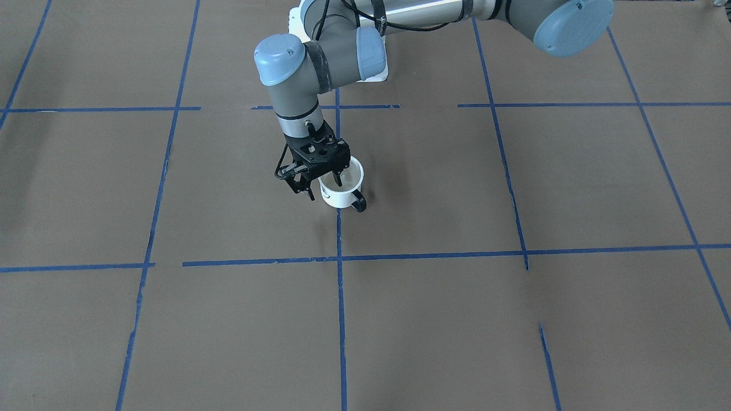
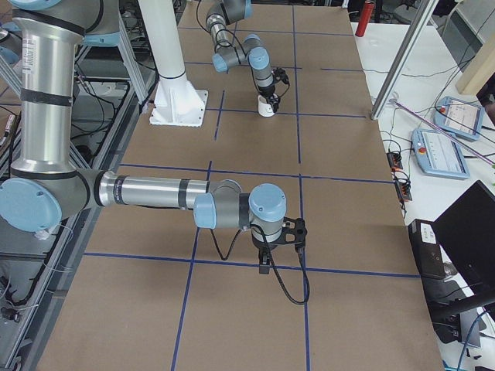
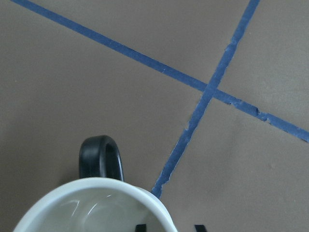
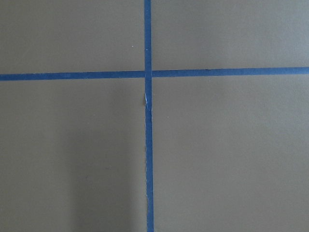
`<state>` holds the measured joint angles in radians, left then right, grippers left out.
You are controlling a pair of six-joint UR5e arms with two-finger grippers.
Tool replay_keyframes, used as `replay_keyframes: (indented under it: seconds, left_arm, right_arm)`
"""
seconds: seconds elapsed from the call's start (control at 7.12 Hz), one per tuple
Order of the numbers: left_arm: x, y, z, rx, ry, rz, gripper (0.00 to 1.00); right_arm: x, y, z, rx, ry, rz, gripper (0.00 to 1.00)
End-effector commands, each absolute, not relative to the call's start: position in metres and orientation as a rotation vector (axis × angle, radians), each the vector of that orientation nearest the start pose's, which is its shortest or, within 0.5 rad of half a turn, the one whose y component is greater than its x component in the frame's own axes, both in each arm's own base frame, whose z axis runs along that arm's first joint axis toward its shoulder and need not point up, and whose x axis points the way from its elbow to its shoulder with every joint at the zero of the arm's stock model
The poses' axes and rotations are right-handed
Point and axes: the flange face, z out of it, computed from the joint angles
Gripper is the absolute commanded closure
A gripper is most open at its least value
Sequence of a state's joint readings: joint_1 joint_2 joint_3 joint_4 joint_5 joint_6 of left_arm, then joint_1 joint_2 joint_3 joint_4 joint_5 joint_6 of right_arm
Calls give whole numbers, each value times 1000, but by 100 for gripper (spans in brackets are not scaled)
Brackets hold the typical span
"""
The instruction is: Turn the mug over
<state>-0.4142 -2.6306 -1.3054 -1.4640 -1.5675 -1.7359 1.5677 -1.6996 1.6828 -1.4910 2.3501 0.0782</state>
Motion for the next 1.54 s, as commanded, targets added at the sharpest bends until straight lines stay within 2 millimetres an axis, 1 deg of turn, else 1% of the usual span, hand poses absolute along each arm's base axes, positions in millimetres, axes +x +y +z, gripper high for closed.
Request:
replay_keyframes:
  seconds: [0.0, 0.14, 0.28, 0.42, 0.56, 0.7, 0.84, 0.98, 1.12, 1.26, 1.4]
  left_arm:
    - [638, -429, 78, 109, 701, -508, 0]
    - [608, -429, 57, 124, 709, -498, 0]
    - [593, -445, 56, 145, 710, -497, 0]
    - [565, -456, 64, 170, 724, -480, 0]
    - [527, -454, 97, 191, 741, -474, 0]
    - [484, -459, 105, 239, 764, -449, 0]
    - [454, -484, 122, 262, 738, -410, 0]
    - [411, -516, 148, 256, 753, -333, 0]
    - [364, -538, 186, 276, 775, -258, 0]
    - [319, -559, 237, 320, 748, -204, 0]
    - [267, -572, 288, 333, 733, -139, 0]
  right_arm:
    - [62, -442, 655, 28, -781, 47, 0]
    - [62, -442, 655, 28, -781, 47, 0]
    - [62, -442, 655, 28, -781, 47, 0]
    - [62, -442, 655, 28, -781, 47, 0]
    - [62, -442, 655, 28, -781, 47, 0]
    - [62, -442, 655, 28, -781, 47, 0]
    - [62, -442, 655, 28, -781, 47, 0]
    - [62, -442, 655, 28, -781, 47, 0]
    - [62, -442, 655, 28, -781, 47, 0]
    - [62, -442, 655, 28, -781, 47, 0]
    - [62, -442, 655, 28, -781, 47, 0]
